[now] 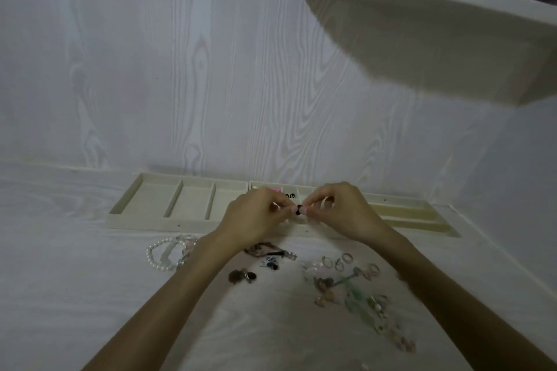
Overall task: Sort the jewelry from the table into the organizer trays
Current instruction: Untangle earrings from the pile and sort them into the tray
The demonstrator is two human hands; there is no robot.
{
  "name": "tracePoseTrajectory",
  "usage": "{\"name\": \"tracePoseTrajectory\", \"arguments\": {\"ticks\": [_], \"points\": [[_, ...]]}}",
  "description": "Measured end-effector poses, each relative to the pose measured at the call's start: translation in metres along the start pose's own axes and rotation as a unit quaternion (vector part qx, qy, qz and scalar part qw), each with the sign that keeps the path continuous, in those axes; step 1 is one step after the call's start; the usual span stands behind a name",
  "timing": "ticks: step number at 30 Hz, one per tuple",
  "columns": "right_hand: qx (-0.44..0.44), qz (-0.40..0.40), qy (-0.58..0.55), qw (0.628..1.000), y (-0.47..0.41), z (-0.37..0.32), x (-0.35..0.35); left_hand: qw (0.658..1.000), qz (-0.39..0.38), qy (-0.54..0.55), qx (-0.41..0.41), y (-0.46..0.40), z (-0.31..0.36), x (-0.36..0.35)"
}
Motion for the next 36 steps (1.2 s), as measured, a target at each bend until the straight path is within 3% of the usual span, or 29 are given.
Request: {"name": "tracePoseTrajectory", "arguments": {"ticks": [3, 6, 9, 17, 36], "points": [[0.014, 0.023, 0.05, 0.998, -0.028, -0.008, -0.002, 0.999, 0.022, 0.003, 0.027, -0.005, -0.028, 0.011], [0.019, 0.055, 0.128, 0.99, -0.055, -0.009, 0.001, 0.994, 0.0, -0.08, 0.074, -0.001, -0.062, 0.015], [0.014, 0.035, 0.205, 0.978, -0.078, -0.006, -0.011, 0.986, -0.028, -0.129, 0.103, 0.005, -0.086, 0.013], [-0.005, -0.02, 0.297, 0.955, -0.102, 0.009, -0.056, 0.985, -0.072, -0.079, 0.132, 0.008, -0.11, -0.008], [-0.007, -0.016, 0.297, 0.955, -0.108, 0.012, -0.057, 0.984, -0.09, -0.048, 0.144, 0.009, -0.104, -0.005]]}}
Point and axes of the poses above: each hand's wrist, its own y-axis away from the middle knuckle, its own x-axis out of the back of the hand, z = x × y, the point moved 9 cm from there along -y, towards the middle knuckle, and after that the axes turned 15 degrees about -x, right-handed, at the moved point
